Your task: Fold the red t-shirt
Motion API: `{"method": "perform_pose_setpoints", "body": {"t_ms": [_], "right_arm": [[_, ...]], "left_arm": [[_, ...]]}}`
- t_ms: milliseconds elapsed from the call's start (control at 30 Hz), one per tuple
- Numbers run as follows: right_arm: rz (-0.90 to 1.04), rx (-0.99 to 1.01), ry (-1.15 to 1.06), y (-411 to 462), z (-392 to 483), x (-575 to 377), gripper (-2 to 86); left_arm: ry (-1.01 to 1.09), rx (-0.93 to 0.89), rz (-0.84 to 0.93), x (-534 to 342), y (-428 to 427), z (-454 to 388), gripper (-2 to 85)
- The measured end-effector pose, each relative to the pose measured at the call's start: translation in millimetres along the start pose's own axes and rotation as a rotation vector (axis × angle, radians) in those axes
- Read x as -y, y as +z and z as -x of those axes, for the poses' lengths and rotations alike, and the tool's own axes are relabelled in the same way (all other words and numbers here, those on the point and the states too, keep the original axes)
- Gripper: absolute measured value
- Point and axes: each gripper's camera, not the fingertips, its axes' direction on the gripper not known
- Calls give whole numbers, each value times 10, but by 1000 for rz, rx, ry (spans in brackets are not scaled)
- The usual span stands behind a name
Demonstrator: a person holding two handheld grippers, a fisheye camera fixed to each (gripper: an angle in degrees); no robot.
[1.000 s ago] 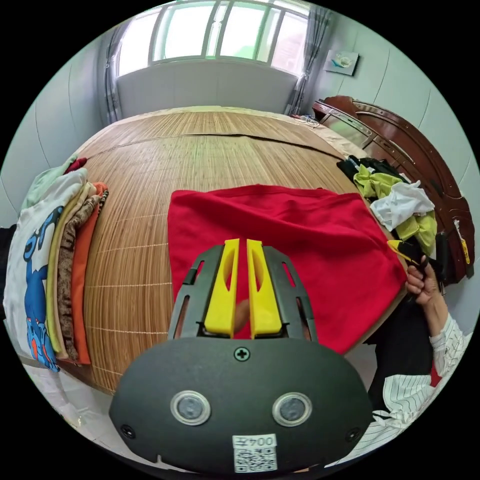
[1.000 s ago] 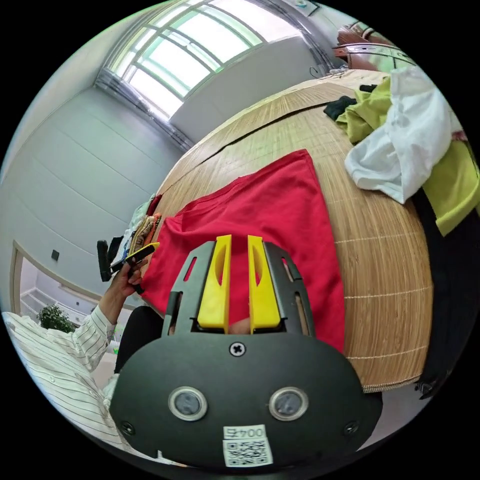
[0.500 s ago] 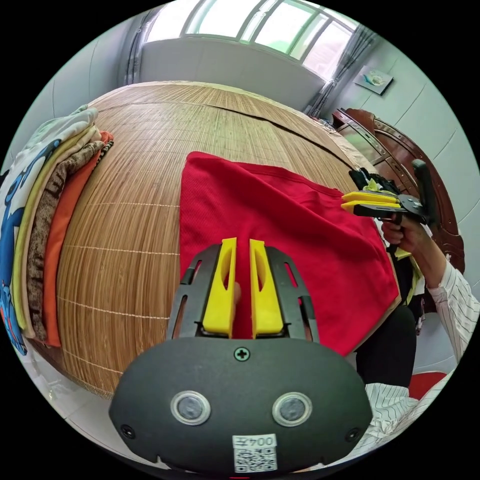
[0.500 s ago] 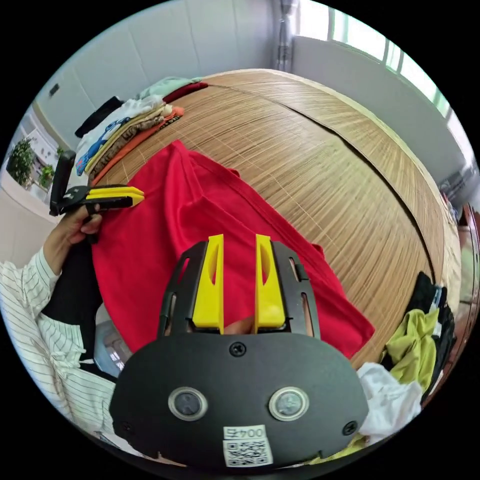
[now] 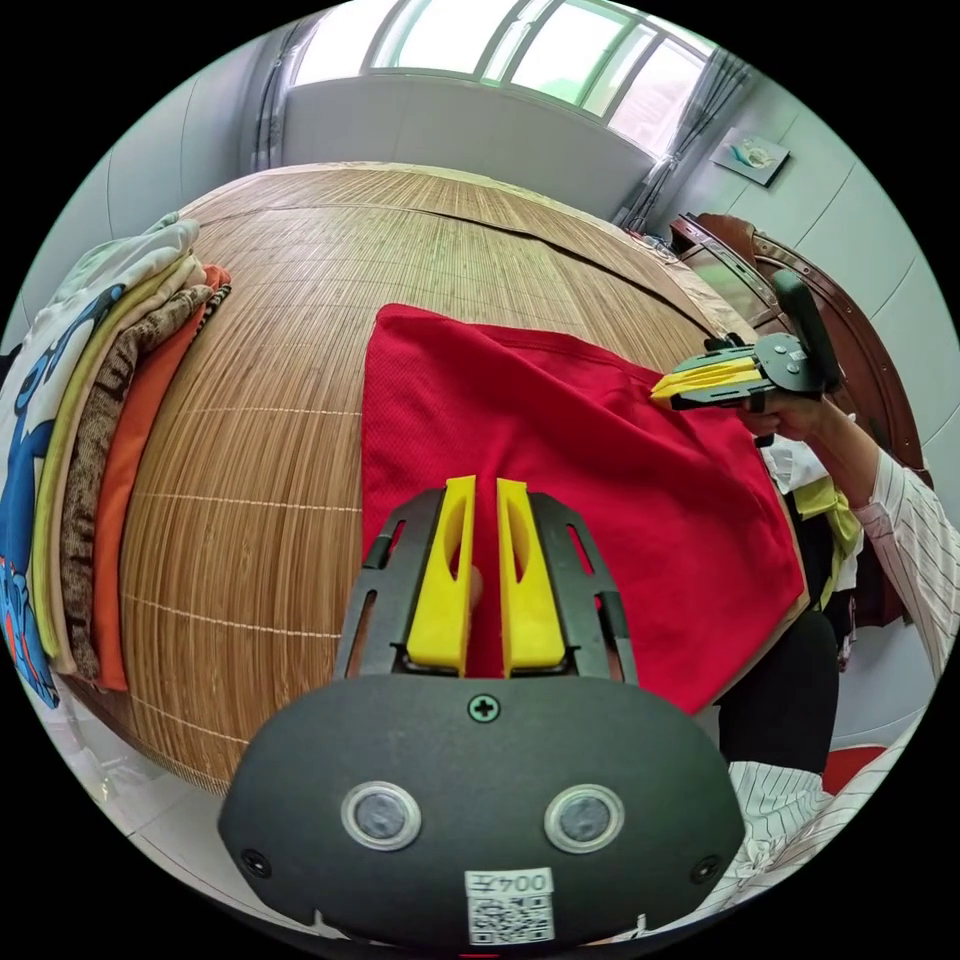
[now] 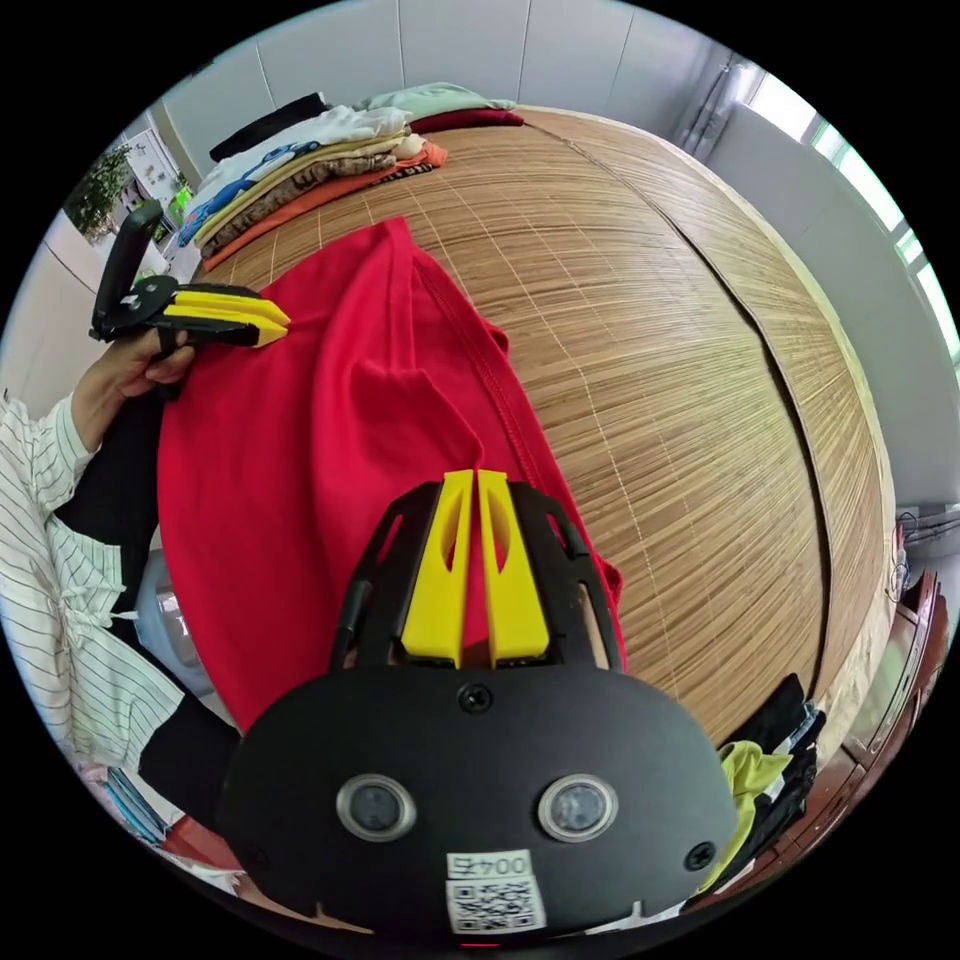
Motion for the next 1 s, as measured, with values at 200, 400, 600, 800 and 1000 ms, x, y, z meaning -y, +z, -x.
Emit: {"method": "perform_pose_setpoints", "body": {"t_ms": [200,400,600,800,1000], "right_arm": [[-50,-59,189,-52,-440,97,19],[-43,-9,290,77,-608,99,76],[-249,-38,588,-506,-998,-989,90],[-143,-233,710,-539,-944,-1921,104],[-139,-177,804,-380,-992,-2155,107]], "left_arm": [[4,10,-3,-26,-13,-4,24],[-4,-4,-5,-39,-25,50,22],[-15,-20,-5,-36,-34,116,22],[-4,4,-5,-20,-39,113,23],[-4,9,-6,0,-42,154,23]]}}
